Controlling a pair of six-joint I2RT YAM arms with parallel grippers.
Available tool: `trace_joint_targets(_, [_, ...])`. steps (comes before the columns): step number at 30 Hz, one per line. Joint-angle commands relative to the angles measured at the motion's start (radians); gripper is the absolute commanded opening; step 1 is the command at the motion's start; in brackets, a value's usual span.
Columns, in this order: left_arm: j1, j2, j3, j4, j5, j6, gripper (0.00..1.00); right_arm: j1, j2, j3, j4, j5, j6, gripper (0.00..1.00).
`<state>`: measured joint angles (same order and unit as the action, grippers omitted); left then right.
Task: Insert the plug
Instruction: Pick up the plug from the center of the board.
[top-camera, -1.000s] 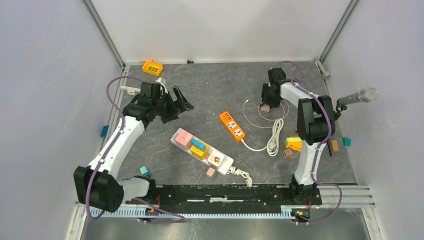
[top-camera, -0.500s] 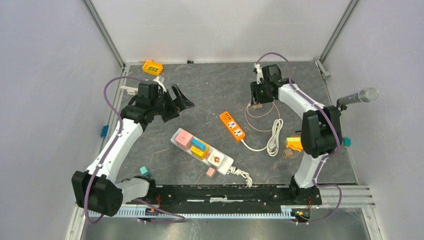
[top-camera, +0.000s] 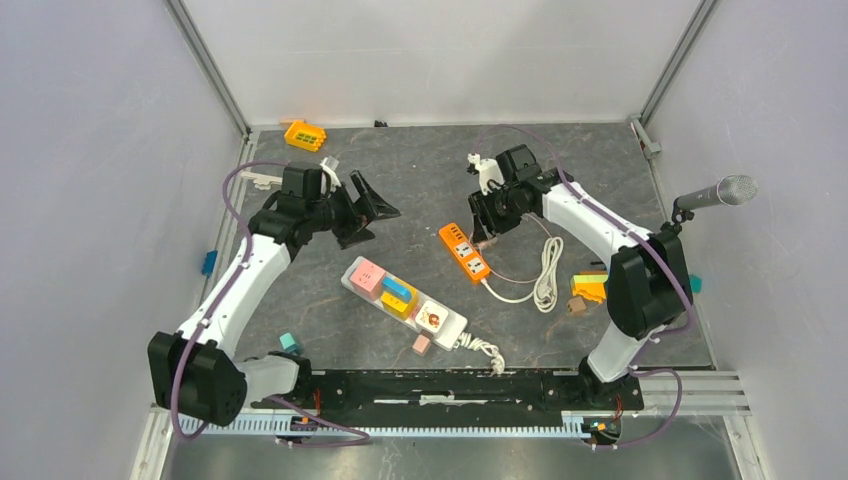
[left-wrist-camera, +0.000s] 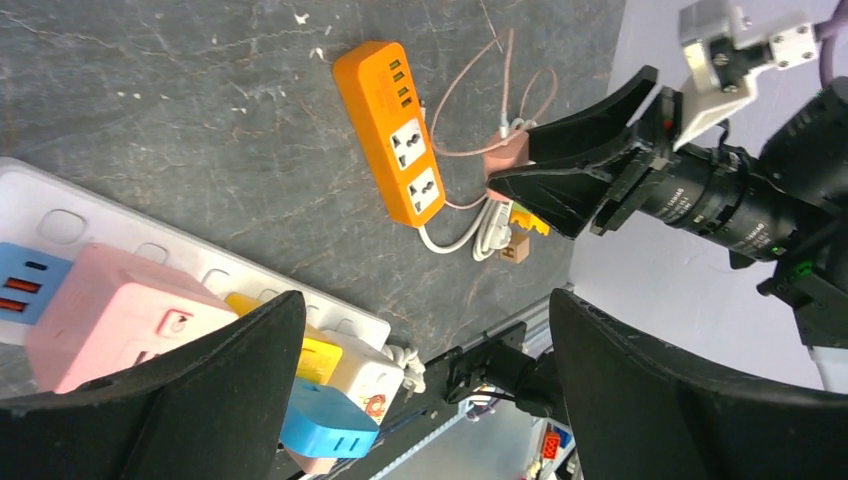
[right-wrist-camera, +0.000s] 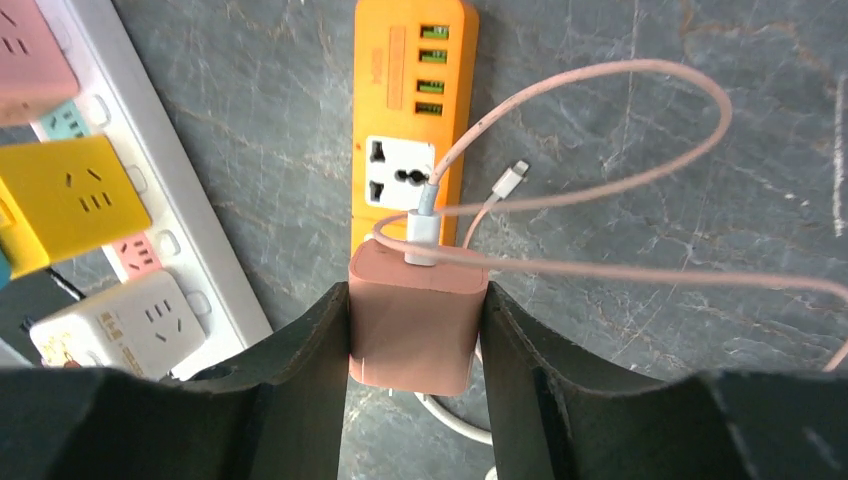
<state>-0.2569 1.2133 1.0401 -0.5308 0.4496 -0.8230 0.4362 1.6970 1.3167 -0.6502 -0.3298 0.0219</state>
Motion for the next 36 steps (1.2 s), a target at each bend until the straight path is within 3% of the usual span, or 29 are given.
trace_joint_targets(1, [-0.047, 0.034, 0.034, 0.048, 0.058, -0.062, 0.96, -0.005, 0.007, 0.027, -0.110, -0.096, -0.063, 0.00])
trace_joint_targets(7, [-0.169, 0.133, 0.098, 0.051, 0.078, -0.089, 0.95, -0.002, -0.064, -0.086, 0.014, -0.448, -0.034, 0.00])
trace_joint_targets(13, [-0.263, 0.183, 0.135, 0.083, 0.102, -0.127, 0.90, 0.016, -0.116, -0.119, 0.111, -0.618, -0.023, 0.00])
trace_joint_targets(23, [-0.316, 0.184, 0.122, 0.175, 0.056, -0.144, 0.90, 0.016, -0.181, -0.110, 0.263, -0.704, 0.079, 0.00])
trace_joint_targets(31, [-0.315, 0.157, 0.051, 0.361, 0.079, -0.194, 0.85, 0.016, -0.215, -0.132, 0.326, -0.703, 0.131, 0.00])
trace_joint_targets(36, [-0.314, 0.098, 0.056, 0.293, -0.030, -0.155, 0.85, 0.016, -0.219, -0.122, 0.336, -0.638, 0.167, 0.00])
